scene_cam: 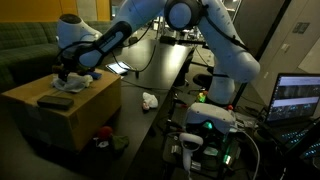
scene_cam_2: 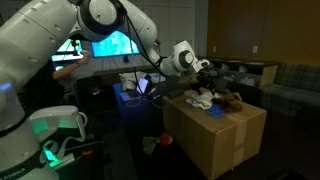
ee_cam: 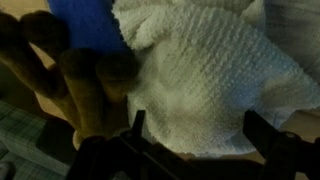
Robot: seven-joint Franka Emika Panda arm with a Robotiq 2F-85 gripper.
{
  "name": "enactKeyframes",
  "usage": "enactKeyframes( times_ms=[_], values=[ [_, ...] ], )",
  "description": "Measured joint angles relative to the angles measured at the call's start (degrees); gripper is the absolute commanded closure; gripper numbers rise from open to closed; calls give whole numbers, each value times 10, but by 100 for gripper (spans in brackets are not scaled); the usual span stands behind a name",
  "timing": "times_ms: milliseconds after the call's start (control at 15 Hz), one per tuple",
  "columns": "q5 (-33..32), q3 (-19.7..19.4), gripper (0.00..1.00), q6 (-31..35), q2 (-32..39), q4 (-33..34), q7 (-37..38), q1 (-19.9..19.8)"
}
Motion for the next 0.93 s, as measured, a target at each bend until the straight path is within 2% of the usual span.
enactKeyframes(
  times_ms=[400, 467, 533, 933],
  values=[
    [5, 7, 0, 0, 14, -6, -1, -17],
    [5, 10, 16, 0, 15, -6, -1, -19],
    [5, 12, 27, 0, 15, -6, -1, -21],
    [7, 29, 73, 0, 15, -7, -3, -24]
  ],
)
